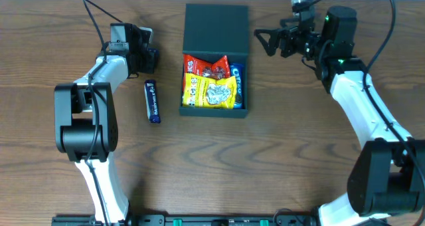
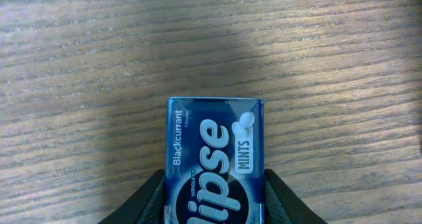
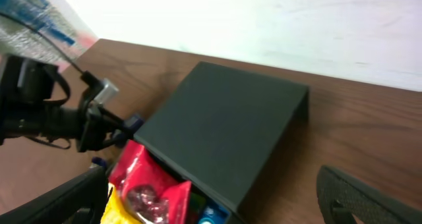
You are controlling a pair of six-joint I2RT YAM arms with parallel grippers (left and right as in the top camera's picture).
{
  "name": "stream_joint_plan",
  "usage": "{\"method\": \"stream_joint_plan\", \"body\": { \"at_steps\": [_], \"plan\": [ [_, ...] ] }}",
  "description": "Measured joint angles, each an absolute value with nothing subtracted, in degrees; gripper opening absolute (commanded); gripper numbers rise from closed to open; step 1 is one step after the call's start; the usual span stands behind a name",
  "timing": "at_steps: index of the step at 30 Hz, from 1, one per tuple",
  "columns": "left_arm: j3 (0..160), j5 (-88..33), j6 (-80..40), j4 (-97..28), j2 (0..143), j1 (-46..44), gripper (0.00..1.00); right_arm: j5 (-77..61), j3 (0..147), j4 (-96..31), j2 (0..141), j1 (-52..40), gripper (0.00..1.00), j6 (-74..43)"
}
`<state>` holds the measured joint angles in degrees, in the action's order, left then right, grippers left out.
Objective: Pack container
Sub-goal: 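Carry the Eclipse tin into the box and release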
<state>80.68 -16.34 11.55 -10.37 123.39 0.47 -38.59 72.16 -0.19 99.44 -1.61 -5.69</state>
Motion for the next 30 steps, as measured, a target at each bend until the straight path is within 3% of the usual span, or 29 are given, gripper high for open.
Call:
{"method": "stream_joint_plan", "body": {
  "at_steps": [8,14,22,30],
  "plan": [
    [81.32,-17.10,5.56,-10.92,112.33,-1.34,0.06,-33.61,72.16,-2.33,99.44,6.76,0.99,-13.37],
    [83.55,-20.29,5.69,-11.86,105.84,-10.33,0.06,-32.23,72.16,-6.61,99.44,11.62,0.99,-15.88],
    [83.55,-16.45,-5.06,-15.49,106.00,-24.43,0.06,-31.86,72.16,-7.55,99.44,13.13,0.99,-16.14],
    [83.55,-9.82,-13.45,-16.14,106.02,-28.56,0.06,-31.18,72.16,-10.04,99.44,13.17,0.99,-13.37]
  ]
}}
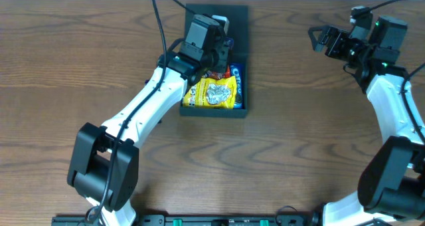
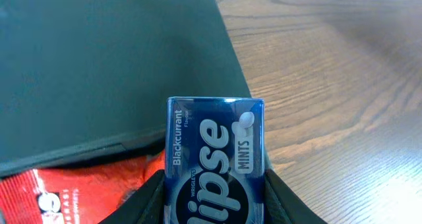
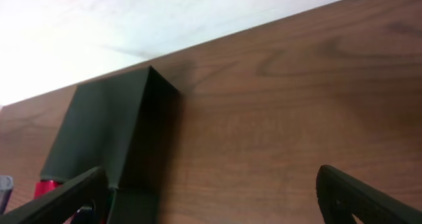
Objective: Pack container
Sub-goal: 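Carry the Eclipse tin into the box and release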
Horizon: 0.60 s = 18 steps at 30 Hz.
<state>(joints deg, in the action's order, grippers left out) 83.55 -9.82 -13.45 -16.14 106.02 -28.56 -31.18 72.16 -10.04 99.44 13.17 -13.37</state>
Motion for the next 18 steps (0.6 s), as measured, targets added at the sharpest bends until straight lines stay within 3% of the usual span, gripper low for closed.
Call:
{"method": "stream_joint_plan", "body": {
  "at_steps": [7,13,15,16,18],
  "plan": [
    [83.55,-8.54,-12.95,-17.78,106.02,-29.36,0.06,-30.15,72.16,-11.35,99.44,13.17,0.99,-11.70],
    [83.53,-7.31,10.07,-24.95,106.02,-29.26,0.07,-29.91,72.16,-11.81,99.44,13.17,0.99,-11.40],
    [83.53,-6.57,20.82,-27.14,106.02,-28.91,0.14,-29.91,72.16,-12.12,99.44,13.17,0.99,-11.29],
    [83.53,-6.15,26.26,-27.81,106.02,-28.58,0.27,-29.93,72.16,-12.34,99.44,13.17,0.99,-11.29],
    [83.53,-5.61,35.90,-28.29,106.02,-27.68,0.30,-29.91,72.16,-12.62,99.44,13.17,0.99,-11.27]
  ]
}}
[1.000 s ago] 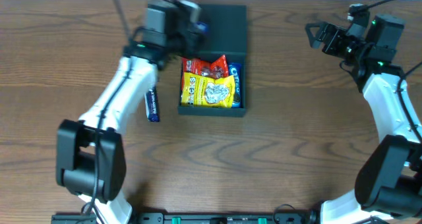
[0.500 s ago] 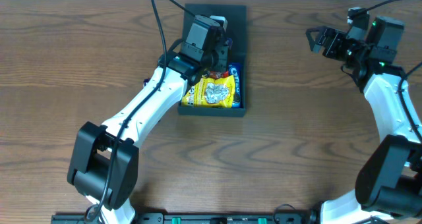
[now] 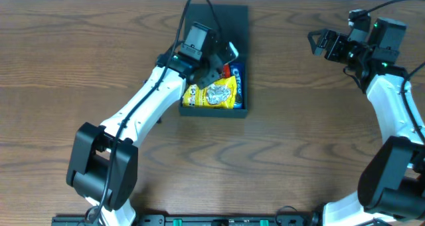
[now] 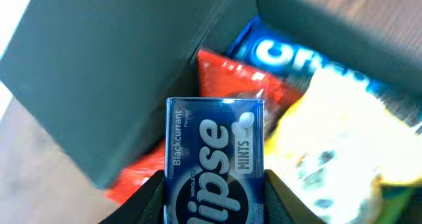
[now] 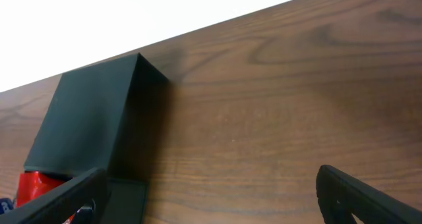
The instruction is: Pack container
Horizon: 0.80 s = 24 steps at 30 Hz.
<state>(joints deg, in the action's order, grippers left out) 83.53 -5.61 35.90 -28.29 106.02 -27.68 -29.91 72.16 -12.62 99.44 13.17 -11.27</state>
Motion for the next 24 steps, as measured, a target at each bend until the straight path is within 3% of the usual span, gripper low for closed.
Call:
{"method": "stream_joint_plan", "body": {
  "at_steps": [2,8,10,11,18,24],
  "plan": [
    [83.53,-5.48,45.91,-28.10,106.02,-26.11,0.27,-29.91,72.16,-12.99,99.44,13.17,0.99,-11.27],
    [83.53,-7.73,56.10,-26.92,106.32,-22.35,0.23,-29.93,72.16,-14.15,99.44,13.17,0.99,-11.27],
    [83.53,-9.08,57.95,-26.70,106.59,-21.78,0.52,-29.93,72.16,-14.35,99.44,13.17,0.99,-11.27],
    [83.53,-9.54,58.94,-26.41,106.69,-21.71,0.98,-29.93,72.16,-14.55,99.44,13.17,0.99,-11.27],
    [83.53,-11.16,59.20,-22.94,106.76,-21.76,0.95,-30.33,72.16,-15.44,99.44,13.10,0.99,-11.27],
    [83.53,-7.14,47.59,-13.17,106.74,-21.50,0.95,-31.62,72.16,-15.70,99.44,10.02,0.99,-9.89]
  ]
}}
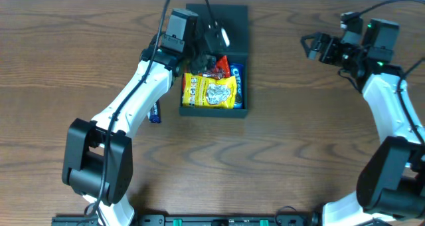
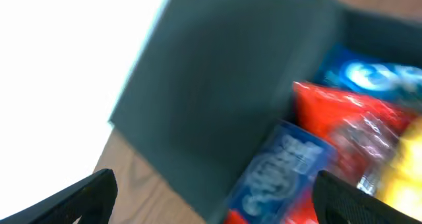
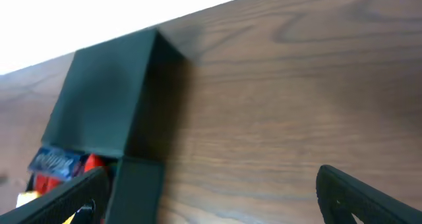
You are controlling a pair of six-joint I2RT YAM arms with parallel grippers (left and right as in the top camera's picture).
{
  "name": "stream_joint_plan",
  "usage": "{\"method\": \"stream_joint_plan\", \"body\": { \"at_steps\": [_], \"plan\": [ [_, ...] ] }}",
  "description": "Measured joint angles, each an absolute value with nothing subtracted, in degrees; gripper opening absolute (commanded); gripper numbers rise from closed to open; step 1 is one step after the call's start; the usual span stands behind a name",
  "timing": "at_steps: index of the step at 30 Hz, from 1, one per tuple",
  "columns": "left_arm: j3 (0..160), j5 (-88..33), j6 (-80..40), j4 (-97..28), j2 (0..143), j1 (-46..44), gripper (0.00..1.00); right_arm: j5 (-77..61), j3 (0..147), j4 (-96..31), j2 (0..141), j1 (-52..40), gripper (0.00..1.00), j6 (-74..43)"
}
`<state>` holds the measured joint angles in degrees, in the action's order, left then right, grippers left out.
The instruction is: Pack container
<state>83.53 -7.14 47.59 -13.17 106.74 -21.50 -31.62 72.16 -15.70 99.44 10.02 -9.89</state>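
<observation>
The black box (image 1: 214, 112) stands at the table's middle with its lid (image 2: 231, 72) open toward the back. Inside lie a yellow pack (image 1: 211, 92), a red pack (image 2: 343, 128) and a blue Oreo pack (image 2: 376, 76). A blue Eclipse mints pack (image 2: 280, 174) rests slanted on the red pack at the box's back left corner, and shows as the mints pack (image 3: 56, 161) in the right wrist view too. My left gripper (image 1: 202, 48) hovers over that corner, open and holding nothing. My right gripper (image 1: 312, 45) is open above bare wood, right of the box.
A second blue mints pack (image 1: 155, 112) lies on the wood left of the box, partly under my left arm. The table's back edge runs just behind the lid.
My left gripper was shut on the mints pack above the box contents. Now it is open and farther back, and the pack lies in the box. My right gripper shifted slightly.
My left gripper held the mints pack over bare wood left of the box, then over the lid's edge, then over the snacks inside. Now the pack lies in the box and the gripper is open. My right gripper moved from beside the lid out to the right.
</observation>
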Motion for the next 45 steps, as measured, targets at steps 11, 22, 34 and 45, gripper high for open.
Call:
{"method": "stream_joint_plan", "body": {
  "at_steps": [11,22,34,45],
  "plan": [
    [83.53,0.10,14.52,-9.26,98.48,-4.49,0.95,-30.41,72.16,-10.00,99.46,-19.20,0.99,1.02],
    [83.53,0.43,7.64,-11.94,98.45,3.92,0.95,-24.75,75.18,-3.16,110.19,-37.50,0.99,5.82],
    [83.53,0.43,7.29,-12.84,98.45,7.84,0.95,-19.51,93.80,-16.64,124.14,-44.58,0.98,9.93],
    [83.46,-2.92,7.09,-19.64,98.48,10.94,1.00,-18.70,96.14,-22.15,126.56,-44.80,0.99,9.26]
  ]
}}
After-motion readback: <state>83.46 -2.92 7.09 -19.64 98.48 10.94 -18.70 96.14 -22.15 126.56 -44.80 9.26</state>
